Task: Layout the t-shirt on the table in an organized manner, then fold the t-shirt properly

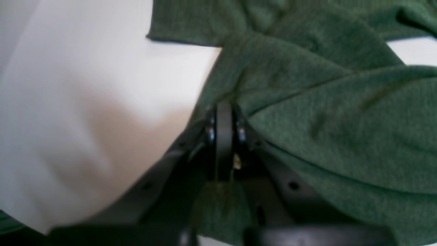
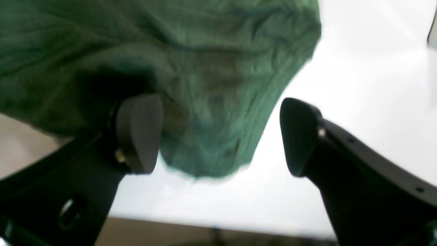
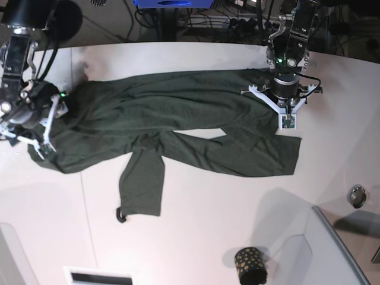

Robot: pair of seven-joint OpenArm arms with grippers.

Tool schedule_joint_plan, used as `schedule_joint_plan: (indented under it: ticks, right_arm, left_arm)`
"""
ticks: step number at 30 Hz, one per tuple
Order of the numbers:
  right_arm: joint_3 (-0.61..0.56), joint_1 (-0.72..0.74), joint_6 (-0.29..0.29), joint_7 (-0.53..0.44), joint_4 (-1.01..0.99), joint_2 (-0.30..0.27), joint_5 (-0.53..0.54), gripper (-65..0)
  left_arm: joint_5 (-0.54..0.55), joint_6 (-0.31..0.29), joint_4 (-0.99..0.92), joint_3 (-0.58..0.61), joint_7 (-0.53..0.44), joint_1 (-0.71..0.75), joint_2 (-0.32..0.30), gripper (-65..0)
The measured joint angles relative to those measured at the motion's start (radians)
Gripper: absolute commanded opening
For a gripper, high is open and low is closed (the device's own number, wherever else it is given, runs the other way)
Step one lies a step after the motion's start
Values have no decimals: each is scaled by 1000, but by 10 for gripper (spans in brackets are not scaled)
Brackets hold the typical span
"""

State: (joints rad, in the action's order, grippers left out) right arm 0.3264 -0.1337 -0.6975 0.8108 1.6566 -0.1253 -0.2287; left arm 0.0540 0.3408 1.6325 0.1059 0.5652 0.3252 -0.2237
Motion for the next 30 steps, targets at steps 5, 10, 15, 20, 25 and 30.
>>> schedule_joint_plan:
  ticks: [5, 10, 15, 20, 25, 30]
  right_arm:
    - [82, -183, -8, -69, 3, 43, -18, -180]
    - [80, -150, -8, -160, -86, 75, 5, -182]
    - [84, -95, -8, -165, -198, 40, -2, -183]
    - [80, -78, -23, -212, -243, 3, 14, -203]
    - [81, 1, -30, -250, -370, -51, 36, -569]
    - [81, -1, -7, -239, -381, -107, 11, -642]
  left_arm:
    - [0, 0, -3, 2, 1, 25, 4, -650]
    - [0, 0, -5, 2, 0, 21, 3, -650]
    - [-10, -1, -26, 2, -8, 11, 6, -650]
    - [-11, -2, -128, 2, -64, 16, -1, -650]
    - [-24, 3, -245, 1, -201, 10, -18, -650]
    - [-27, 11, -258, 0, -211, 7, -25, -650]
